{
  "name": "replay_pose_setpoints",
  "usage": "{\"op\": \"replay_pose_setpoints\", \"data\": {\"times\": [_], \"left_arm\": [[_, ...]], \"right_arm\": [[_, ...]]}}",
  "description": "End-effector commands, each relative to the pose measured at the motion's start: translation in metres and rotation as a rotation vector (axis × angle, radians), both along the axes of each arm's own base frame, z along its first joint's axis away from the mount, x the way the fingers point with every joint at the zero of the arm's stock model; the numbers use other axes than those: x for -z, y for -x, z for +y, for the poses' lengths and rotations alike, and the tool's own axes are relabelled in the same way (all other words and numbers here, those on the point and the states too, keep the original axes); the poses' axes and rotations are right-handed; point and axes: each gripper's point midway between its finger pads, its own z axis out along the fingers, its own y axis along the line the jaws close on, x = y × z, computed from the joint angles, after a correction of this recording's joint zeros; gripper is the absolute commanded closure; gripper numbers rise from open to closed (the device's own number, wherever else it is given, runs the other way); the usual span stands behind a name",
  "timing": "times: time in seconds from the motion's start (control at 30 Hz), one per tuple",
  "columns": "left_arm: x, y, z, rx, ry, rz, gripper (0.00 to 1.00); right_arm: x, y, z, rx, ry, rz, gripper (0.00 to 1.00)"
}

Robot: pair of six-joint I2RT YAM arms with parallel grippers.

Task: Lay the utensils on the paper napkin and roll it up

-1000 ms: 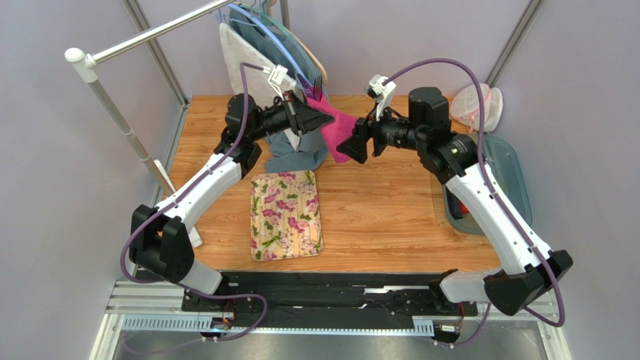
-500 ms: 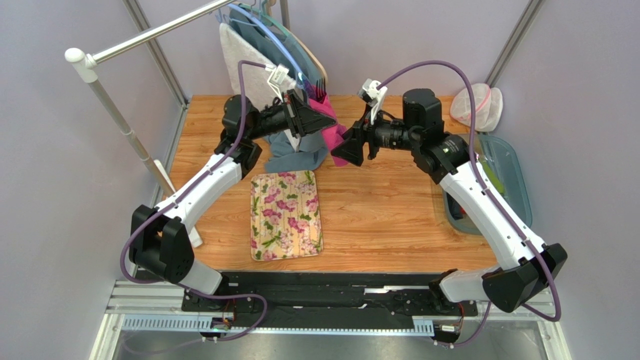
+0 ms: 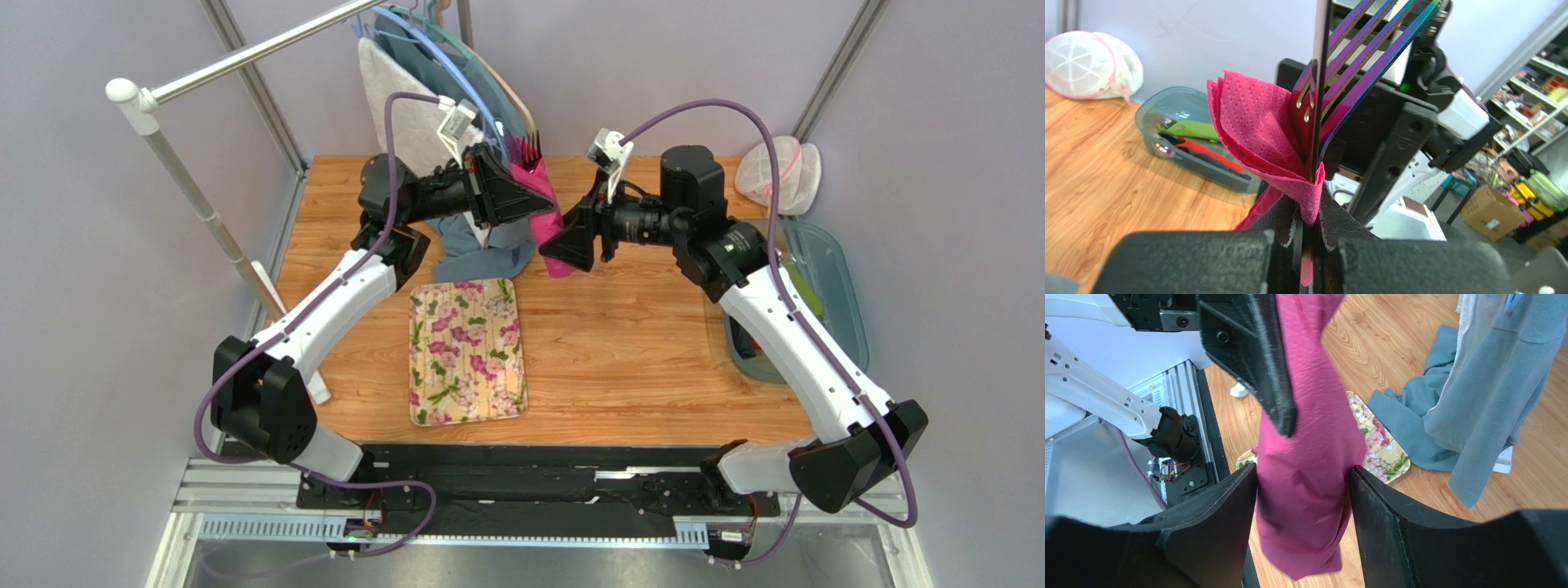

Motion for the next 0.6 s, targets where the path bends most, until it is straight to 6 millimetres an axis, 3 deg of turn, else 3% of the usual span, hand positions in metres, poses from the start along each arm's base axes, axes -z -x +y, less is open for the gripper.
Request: {"op": "replay_pose_setpoints", "data": {"times": [0.0,0.17,0.57], "left_arm": [[-0.052,0.034,0.006,0.053,0.08,-0.19,1.0],[-0.054,0.032,0.006,0.043,0.089,-0.189,1.0],[-0.068,0.022,0.003,0.013,0.121,-0.179,1.0]], "right_arm": [[-0.016,0.007,0.003,-0.029,-0.049,-0.033,0.42],[-0.016,0.022,0.008,-0.1,-0.087,0.016,0.62],[-0.023,0.046,0.02,-0.237,-0.139,0.083,0.66]]}}
